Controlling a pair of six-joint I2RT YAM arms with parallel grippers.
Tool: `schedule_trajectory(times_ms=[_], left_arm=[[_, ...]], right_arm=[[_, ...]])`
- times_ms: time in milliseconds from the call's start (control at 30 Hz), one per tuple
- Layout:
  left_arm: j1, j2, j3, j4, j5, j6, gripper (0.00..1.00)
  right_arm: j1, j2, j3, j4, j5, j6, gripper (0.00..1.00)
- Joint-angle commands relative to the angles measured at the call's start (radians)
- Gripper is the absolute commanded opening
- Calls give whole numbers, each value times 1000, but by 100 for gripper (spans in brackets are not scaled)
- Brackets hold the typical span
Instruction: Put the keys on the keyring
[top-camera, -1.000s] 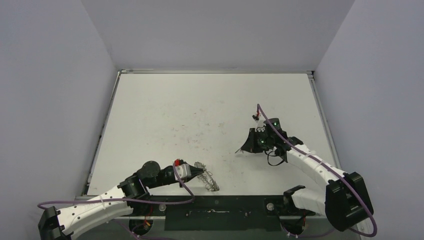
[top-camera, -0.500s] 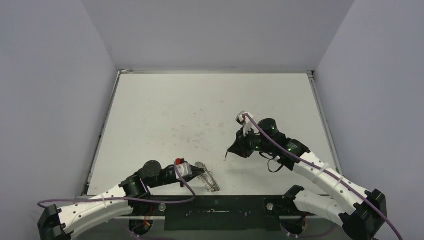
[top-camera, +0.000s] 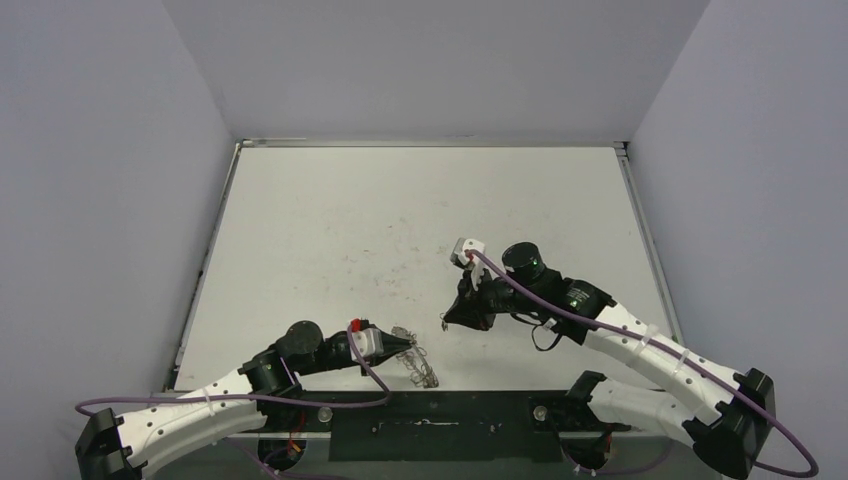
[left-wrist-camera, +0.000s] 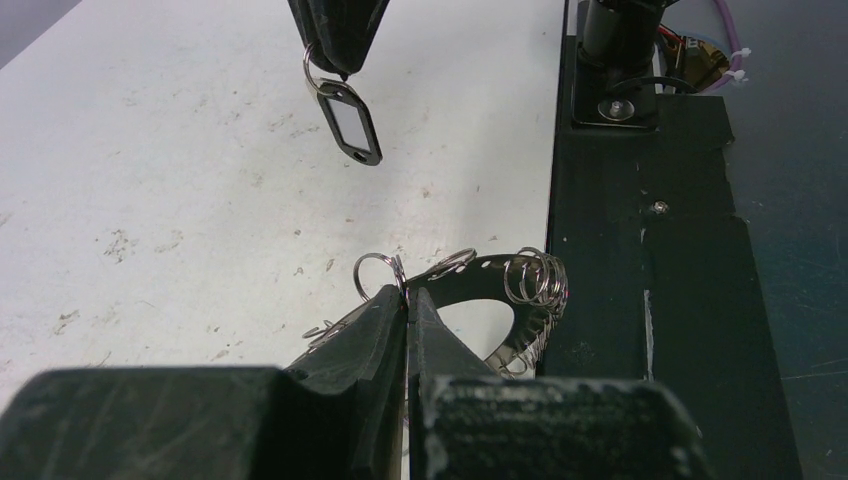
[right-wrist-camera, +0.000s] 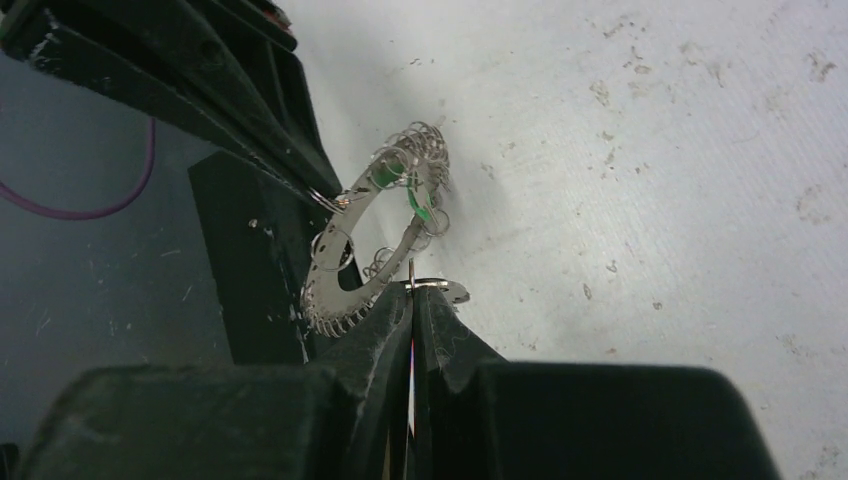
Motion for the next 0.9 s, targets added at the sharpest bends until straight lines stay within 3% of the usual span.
schedule_trajectory(times_ms=[0, 600, 867], left_arm=[[-8, -1, 24, 55, 36, 8, 0], [-10, 33, 33, 68, 41, 5, 0], [-10, 30, 32, 64, 40, 3, 0]], right_arm=[[57, 26, 71, 22, -36, -59, 0], [370, 231, 228, -112, 301, -152, 0], [419, 292, 263, -114, 381, -150, 0]])
